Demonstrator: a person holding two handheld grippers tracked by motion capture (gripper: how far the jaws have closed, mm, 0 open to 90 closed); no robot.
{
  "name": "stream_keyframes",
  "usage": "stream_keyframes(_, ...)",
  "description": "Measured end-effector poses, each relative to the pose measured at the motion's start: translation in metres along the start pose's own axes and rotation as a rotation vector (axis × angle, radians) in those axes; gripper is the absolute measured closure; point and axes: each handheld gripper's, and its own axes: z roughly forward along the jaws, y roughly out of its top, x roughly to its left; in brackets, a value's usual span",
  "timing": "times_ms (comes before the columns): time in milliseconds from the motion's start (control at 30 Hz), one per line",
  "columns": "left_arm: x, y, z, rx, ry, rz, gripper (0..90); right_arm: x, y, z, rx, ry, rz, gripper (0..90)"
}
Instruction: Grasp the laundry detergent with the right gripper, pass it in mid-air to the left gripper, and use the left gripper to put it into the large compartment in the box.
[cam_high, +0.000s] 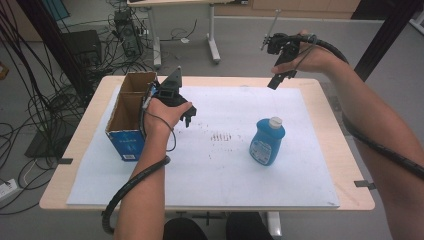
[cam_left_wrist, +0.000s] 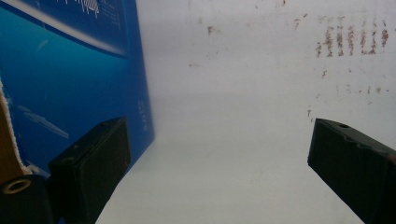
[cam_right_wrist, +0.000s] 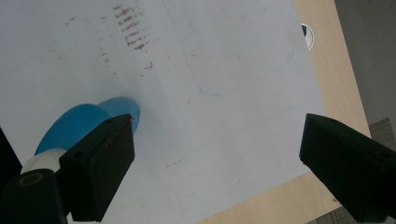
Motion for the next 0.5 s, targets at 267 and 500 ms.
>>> stream_keyframes(267,-0.002,-0.002,0.000,-0.005,-0.004,0.005,6.5,0.003,-0.018,-0.008,-0.018,0.005,0.003,10.1)
stream_keyframes(500,-0.006,-0.003,-0.003,-0.006,0.000,0.013,6.5,0.005,-0.037,-0.010,-0.028,0.017,0.002,10.1)
